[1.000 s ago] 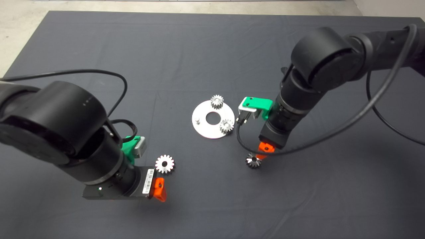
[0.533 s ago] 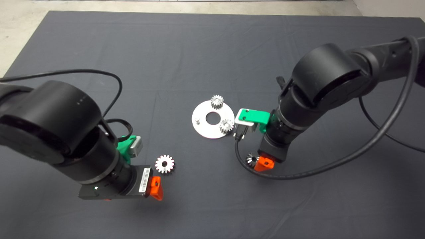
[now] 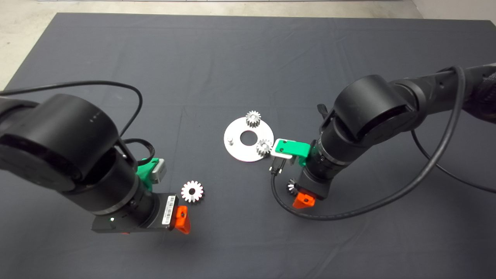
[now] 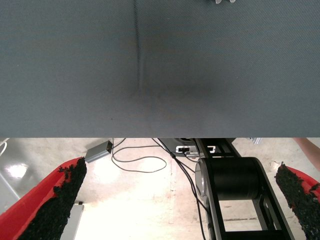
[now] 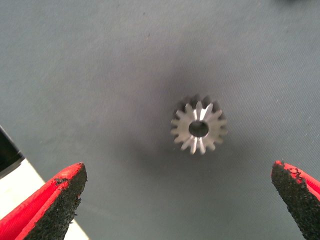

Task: Remove an incorrectly installed larger gear and replace it with the correct smaller gear

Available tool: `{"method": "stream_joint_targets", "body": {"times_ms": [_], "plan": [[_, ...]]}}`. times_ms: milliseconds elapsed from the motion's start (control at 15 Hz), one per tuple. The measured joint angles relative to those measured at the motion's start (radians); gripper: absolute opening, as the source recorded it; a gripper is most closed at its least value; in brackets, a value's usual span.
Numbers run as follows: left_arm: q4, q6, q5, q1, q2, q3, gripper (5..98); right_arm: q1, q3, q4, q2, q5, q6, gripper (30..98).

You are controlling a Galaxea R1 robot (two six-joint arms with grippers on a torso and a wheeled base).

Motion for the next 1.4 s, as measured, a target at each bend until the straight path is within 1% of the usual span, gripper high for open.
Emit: {"method": "stream_joint_targets", "body": {"times_ms": [200,467,800,933,1067,1400], "plan": [[0.0,0.0,0.0,0.0,0.0,0.0,97.6,-0.01,0.007,-0.054,-0.001,0.0,0.0,97.6],[0.0,0.0,0.0,0.0,0.0,0.0,97.6,-0.013,0.013,-0.092,-0.011,0.0,0.0,97.6],[0.0,0.0,0.0,0.0,0.0,0.0,97.6,-0.064,0.046,-0.166,-0.031,0.0,0.0,97.6],[0.0,0.0,0.0,0.0,0.0,0.0,97.6,-0.073,0.066,-0.205,-0.031,0.0,0.0,97.6],[0.0,0.0,0.0,0.0,0.0,0.0,97.6,-0.096,0.087,-0.245,-0.036,0.001,0.001,97.6],[0.0,0.0,0.0,0.0,0.0,0.0,97.6,-0.133,0.142,-0.35,-0.086,-0.001,0.035,97.6]]}}
